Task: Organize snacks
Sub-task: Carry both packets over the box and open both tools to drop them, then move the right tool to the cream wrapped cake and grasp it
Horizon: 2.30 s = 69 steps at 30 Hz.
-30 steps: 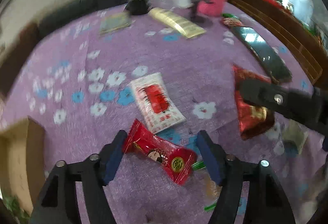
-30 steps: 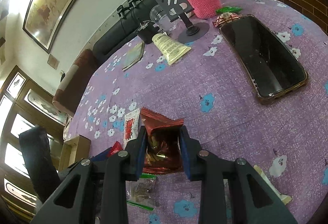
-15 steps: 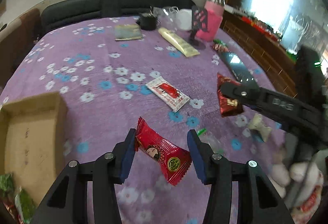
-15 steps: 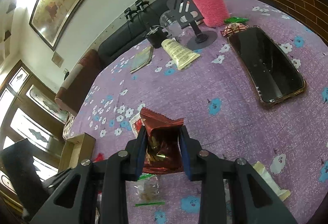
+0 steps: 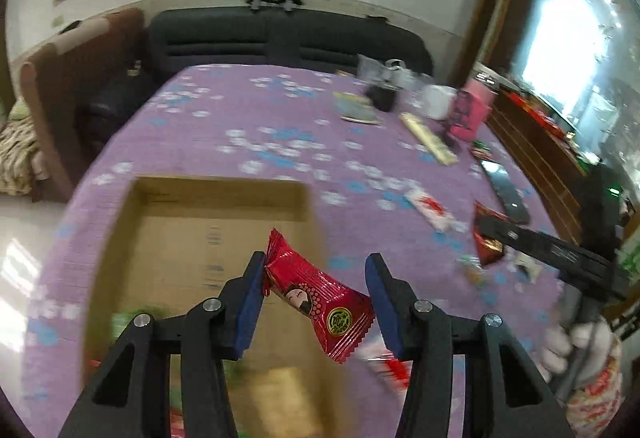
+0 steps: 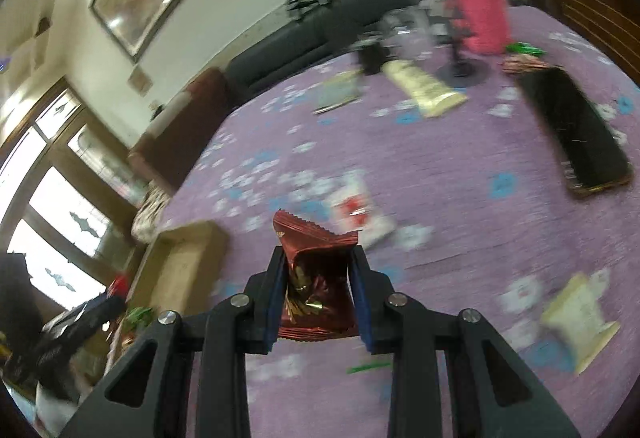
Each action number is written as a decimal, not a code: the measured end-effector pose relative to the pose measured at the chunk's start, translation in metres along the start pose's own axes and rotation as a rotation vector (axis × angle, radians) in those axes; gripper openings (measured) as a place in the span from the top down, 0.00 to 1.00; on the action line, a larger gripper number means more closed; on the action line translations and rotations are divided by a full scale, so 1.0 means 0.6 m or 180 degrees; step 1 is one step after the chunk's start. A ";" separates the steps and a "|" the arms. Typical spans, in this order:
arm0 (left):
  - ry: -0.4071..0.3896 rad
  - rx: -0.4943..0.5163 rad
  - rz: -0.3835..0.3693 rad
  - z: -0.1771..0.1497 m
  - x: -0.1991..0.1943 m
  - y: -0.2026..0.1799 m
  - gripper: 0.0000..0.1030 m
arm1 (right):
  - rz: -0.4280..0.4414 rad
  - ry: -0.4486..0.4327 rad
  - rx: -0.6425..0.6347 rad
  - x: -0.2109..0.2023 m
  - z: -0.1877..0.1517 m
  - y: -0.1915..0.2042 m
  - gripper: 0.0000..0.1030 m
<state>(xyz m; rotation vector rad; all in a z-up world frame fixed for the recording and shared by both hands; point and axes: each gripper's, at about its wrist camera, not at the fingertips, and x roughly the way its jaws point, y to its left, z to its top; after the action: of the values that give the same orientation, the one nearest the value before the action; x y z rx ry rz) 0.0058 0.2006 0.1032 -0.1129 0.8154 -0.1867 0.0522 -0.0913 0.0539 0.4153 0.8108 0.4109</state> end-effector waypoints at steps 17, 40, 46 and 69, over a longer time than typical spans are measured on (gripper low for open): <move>0.0251 -0.0574 0.0068 -0.018 0.062 0.214 0.47 | 0.0121 0.0786 -0.0819 0.208 -0.070 0.321 0.71; -0.0506 -0.1106 -0.0518 -0.046 -0.093 0.177 0.03 | 0.0030 0.0386 -0.0722 0.121 -0.076 0.293 0.62; -0.0418 -0.1092 -0.0830 -0.072 -0.103 0.103 0.03 | -0.0174 0.0052 -0.0423 0.005 -0.084 0.176 0.62; 0.0529 -0.0306 -0.1300 -0.171 0.013 -0.186 0.04 | -0.1159 -0.0208 0.0591 -0.156 -0.042 -0.234 0.59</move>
<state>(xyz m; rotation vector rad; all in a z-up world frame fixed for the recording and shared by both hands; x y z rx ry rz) -0.0776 0.0870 0.0469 -0.3591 0.9614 -0.5475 0.0022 -0.2516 0.0242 0.4402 0.8439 -0.0169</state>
